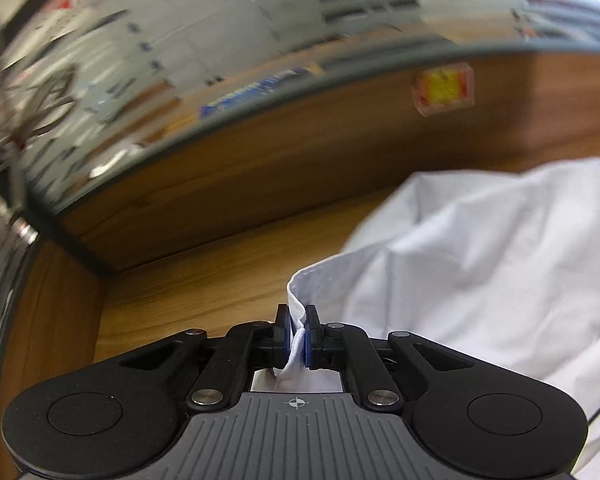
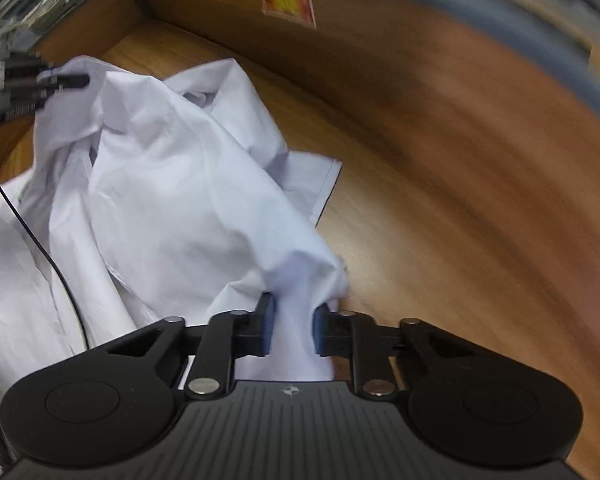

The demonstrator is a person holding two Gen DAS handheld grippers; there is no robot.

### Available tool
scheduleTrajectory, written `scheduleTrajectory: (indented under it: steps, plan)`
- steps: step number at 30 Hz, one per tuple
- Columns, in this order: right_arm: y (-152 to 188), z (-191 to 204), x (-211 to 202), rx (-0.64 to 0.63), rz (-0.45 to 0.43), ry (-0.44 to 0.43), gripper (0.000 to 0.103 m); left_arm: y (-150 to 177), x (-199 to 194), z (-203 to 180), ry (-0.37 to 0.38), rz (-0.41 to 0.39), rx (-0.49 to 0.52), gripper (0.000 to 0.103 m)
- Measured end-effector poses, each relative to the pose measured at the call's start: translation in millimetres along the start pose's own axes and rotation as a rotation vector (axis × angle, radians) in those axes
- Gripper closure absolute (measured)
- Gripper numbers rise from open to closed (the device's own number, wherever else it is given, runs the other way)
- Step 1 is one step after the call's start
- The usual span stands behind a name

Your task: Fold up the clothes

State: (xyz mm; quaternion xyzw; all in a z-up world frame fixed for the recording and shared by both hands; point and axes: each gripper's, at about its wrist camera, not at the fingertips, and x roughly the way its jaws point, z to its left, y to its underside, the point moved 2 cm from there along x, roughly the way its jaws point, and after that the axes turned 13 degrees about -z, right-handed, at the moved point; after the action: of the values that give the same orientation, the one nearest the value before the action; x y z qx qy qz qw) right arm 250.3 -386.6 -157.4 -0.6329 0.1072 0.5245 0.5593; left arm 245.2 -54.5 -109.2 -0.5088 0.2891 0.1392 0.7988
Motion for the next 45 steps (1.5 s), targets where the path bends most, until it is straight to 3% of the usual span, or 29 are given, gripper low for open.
scheduleTrajectory:
  steps: [1,2,5,12,17,19,26,36,38,42,45]
  plan:
    - [-2,2,0,-0.006,-0.002,-0.005,0.1,-2,-4,6,-0.01,-0.008,-0.025,0.095]
    - [-6,5,-11,-0.016,-0.03,0.018,0.101,-3,-9,12,-0.02,-0.019,-0.052,0.095]
    - [-19,15,-45,-0.046,-0.111,0.089,0.102,-9,-26,26,-0.038,-0.055,-0.118,0.096]
    - [-68,65,-134,-0.251,-0.343,0.361,0.102,-29,-72,43,-0.066,-0.176,-0.178,0.096]
    - [-63,102,-167,-0.366,-0.394,0.445,0.102,-25,-109,53,-0.046,-0.226,-0.205,0.096]
    - [-47,109,-168,-0.372,-0.388,0.454,0.102,-14,-121,52,-0.025,-0.238,-0.189,0.096]
    - [36,130,-133,-0.253,-0.287,0.432,0.102,38,-135,27,0.023,-0.151,-0.111,0.097]
    - [151,149,-80,-0.013,-0.108,0.345,0.098,118,-148,-32,0.133,0.045,-0.062,0.097]
    - [158,152,-77,0.024,-0.081,0.331,0.096,133,-147,-44,0.16,0.092,-0.048,0.097]
    - [152,147,-95,0.086,-0.09,0.328,0.089,138,-146,-45,0.172,0.11,-0.075,0.095]
    - [141,133,-121,0.132,-0.13,0.352,0.075,141,-146,-45,0.181,0.124,-0.095,0.094]
